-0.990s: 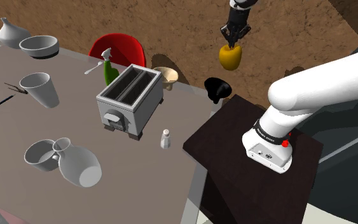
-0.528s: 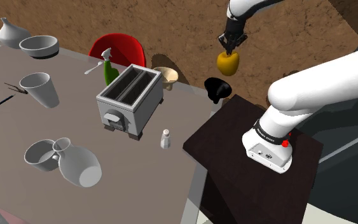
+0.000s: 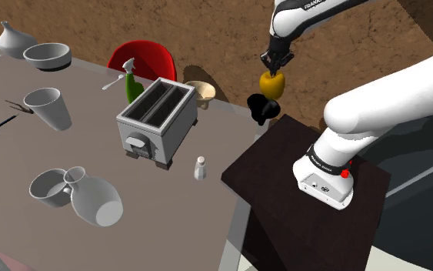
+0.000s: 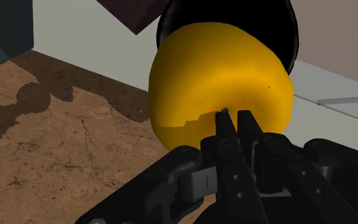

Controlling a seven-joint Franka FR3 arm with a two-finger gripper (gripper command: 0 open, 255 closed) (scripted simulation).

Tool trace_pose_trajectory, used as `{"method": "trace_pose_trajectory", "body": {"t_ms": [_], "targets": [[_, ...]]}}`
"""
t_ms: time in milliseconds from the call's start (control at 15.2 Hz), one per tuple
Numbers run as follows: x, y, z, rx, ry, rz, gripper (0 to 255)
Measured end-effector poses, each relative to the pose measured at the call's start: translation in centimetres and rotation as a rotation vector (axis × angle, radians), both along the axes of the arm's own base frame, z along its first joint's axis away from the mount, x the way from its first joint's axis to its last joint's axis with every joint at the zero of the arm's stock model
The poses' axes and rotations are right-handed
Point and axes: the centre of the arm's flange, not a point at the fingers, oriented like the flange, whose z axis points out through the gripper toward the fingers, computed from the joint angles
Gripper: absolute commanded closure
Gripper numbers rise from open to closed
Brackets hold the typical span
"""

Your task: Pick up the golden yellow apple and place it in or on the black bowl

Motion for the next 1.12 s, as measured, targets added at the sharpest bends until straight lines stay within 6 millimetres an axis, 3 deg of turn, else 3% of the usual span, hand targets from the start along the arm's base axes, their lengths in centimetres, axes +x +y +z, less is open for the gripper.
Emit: {"method": "trace_pose_trajectory", "body": {"t_ms": [462, 924, 990, 1122], "targets": [[-0.1, -0.1, -3.6, 0.000, 0.000, 0.000, 255], [-0.1, -0.2, -4.0, 0.000, -0.001, 0.000, 255], [-0.1, -0.2, -4.0, 0.000, -0.001, 0.000, 0], [-0.1, -0.2, -4.0, 0.000, -0.001, 0.000, 0]]}}
